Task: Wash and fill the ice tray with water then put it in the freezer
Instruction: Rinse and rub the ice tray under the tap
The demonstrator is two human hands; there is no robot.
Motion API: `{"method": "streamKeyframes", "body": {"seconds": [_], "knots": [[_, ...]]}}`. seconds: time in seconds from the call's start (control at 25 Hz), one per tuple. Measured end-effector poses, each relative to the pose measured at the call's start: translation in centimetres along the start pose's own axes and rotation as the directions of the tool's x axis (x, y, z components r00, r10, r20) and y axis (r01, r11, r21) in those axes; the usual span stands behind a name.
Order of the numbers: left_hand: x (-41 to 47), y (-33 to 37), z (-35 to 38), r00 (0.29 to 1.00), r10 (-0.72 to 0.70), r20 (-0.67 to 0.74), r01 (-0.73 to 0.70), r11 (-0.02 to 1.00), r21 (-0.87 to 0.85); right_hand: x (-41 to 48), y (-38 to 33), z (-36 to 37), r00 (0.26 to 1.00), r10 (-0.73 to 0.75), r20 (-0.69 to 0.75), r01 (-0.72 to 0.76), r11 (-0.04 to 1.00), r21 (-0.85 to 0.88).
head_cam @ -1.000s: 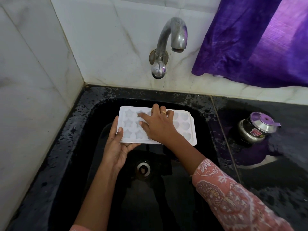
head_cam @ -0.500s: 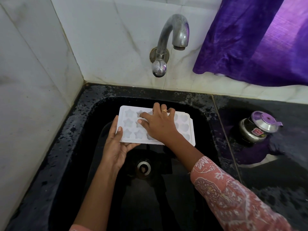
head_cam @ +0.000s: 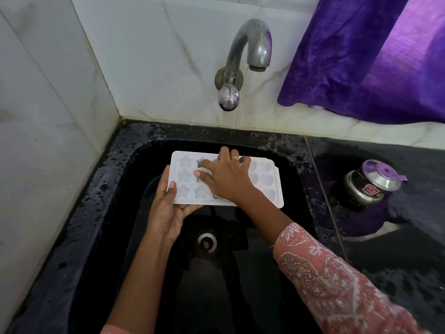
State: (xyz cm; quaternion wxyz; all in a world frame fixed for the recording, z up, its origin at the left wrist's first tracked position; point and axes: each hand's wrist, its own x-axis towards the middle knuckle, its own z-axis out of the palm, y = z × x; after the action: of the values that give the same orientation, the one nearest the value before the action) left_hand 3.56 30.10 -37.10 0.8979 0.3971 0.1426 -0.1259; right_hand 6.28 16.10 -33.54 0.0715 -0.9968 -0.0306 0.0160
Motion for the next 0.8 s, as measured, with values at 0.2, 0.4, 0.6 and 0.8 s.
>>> {"method": "streamKeyframes", "body": {"seconds": [0.2, 0.4, 0.6, 0.8], "knots": [[-0.1, 0.0, 0.0, 1.000, 0.003, 0.006, -0.003, 1.000, -0.006, -0.3, -0.2, -0.2, 0.995, 0.003, -0.101, -0.003, 1.000, -0.009], [-0.1, 0.1, 0.2, 1.000, 0.015, 0.003, -0.015, 1.000, -0.017, -0.2, -2.0, -0.3, 0.984, -0.129, -0.122, 0.124, 0.991, -0.051], [-0.5, 0.1, 0.4, 1.000, 0.007, 0.007, -0.007, 1.000, -0.030, 0.8, -2.7, -0.1, 0.995, -0.097, -0.027, 0.095, 0.993, -0.070], [-0.6, 0.0, 0.2, 1.000, 0.013, -0.004, -0.013, 1.000, -0.023, 1.2, -2.7, -0.2, 0.997, -0.078, 0.018, 0.078, 0.996, -0.041]]}}
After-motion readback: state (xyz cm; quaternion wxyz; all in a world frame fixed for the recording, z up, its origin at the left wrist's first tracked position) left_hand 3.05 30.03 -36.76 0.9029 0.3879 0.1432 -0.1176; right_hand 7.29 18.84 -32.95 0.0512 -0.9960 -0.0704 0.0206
